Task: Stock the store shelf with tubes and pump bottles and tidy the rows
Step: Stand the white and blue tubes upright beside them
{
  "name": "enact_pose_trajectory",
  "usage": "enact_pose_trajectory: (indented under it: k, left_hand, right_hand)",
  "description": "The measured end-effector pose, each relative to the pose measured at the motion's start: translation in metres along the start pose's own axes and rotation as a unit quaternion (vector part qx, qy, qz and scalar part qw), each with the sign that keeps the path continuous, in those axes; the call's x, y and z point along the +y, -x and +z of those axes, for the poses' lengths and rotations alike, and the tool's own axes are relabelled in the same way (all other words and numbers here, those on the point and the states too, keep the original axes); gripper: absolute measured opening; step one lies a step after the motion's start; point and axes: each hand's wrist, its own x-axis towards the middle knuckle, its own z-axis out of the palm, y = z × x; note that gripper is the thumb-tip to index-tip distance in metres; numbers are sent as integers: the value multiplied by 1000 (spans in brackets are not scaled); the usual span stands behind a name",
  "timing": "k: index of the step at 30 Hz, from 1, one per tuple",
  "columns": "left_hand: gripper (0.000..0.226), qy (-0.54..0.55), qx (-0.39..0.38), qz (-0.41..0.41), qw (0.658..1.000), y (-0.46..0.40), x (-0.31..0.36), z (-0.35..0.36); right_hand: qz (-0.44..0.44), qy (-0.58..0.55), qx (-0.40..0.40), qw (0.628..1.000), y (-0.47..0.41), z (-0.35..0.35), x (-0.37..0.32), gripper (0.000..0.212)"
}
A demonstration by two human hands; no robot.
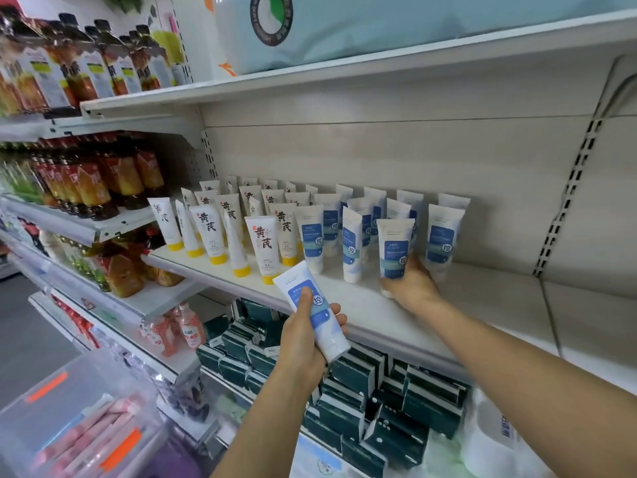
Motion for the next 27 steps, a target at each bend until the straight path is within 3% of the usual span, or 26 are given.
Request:
enact_pose_trajectory:
  k: [5, 8, 10, 12, 15, 17, 21, 27]
  left_hand:
    - [41, 8, -15, -17, 1000, -1, -1, 8]
    - [32, -27, -29, 1, 999, -3, -4, 16]
    - [28, -57, -45, 20, 997, -5, -9, 22]
    - [30, -82, -65, 44, 994, -7, -13, 31]
    - [33, -98, -112, 69, 986, -7, -20, 45]
    - [34, -112, -144, 75, 980, -5, -25, 56]
    - [48, -184, -164, 105, 963, -1, -35, 72]
    - [57, -237, -199, 83, 947, 2, -45, 82]
  right_hand:
    - [19, -55, 15, 998, 10, -9, 10, 50]
    - [35, -72, 6, 997, 20, -19, 13, 32]
    - [25, -138, -40, 989, 33, -29, 9, 19]
    - [-20, -185, -119, 975, 49, -41, 1, 27]
    - [-64, -181, -237, 952, 67, -51, -7, 30]
    - [-84, -158, -266, 947, 73, -52, -9, 24]
    - [-119, -153, -253, 948, 79, -55, -6, 22]
    - [-105, -141, -118, 977, 71, -64, 20, 32]
